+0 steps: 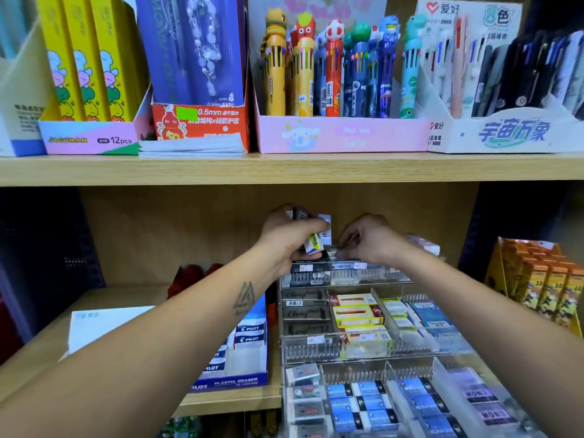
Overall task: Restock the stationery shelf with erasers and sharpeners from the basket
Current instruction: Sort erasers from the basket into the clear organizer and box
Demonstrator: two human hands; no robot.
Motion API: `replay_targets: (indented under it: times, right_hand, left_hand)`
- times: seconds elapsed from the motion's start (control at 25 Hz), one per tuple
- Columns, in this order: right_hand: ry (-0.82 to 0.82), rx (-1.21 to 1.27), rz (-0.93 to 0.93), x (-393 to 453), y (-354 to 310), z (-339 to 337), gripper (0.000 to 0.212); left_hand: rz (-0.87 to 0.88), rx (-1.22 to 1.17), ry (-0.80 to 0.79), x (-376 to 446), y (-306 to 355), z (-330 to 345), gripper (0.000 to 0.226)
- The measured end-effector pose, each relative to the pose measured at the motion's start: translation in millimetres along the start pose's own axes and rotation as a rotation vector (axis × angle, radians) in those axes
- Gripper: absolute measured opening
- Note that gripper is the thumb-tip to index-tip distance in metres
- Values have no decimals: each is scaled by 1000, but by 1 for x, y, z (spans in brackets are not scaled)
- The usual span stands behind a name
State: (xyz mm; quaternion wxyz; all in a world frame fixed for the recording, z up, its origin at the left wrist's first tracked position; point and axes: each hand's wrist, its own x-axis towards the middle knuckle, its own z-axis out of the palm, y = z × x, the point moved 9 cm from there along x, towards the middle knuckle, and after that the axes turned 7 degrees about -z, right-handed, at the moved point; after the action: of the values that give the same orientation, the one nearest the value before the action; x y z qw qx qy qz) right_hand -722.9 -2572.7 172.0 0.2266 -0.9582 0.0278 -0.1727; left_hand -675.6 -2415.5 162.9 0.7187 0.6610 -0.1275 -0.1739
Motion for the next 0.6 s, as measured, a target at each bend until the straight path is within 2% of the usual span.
replay_targets:
  times: [0.2,0.24,0.32,0.36,0.4,0.48,0.6]
  right_hand:
    - [-57,-74,-3,-11,-5,-9,18]
    - [-11,-15,-20,-15,-9,-17,21]
    - [61,450,-65,-25,-20,-29,33]
    - [37,691,-85,-33,-29,-26,39]
    - [12,811,-111,-38,-38,-23,42]
    - [7,824,-135,-43,-46,-18,43]
    - [96,857,-72,-44,-37,-24,43]
  left_hand:
    - [45,-28,-3,-9,9,-1,35]
    - [40,-36,-9,-12,11,0,35]
    - [15,-36,-25,-17,12,2,34]
    - [-3,-32,-35,-20,11,5,33]
    - [-27,-30,-46,-22,9,7,31]
    - [-76,-40,-74,-27,4,12,29]
    - [-146,-92,-85,-31,-1,12,37]
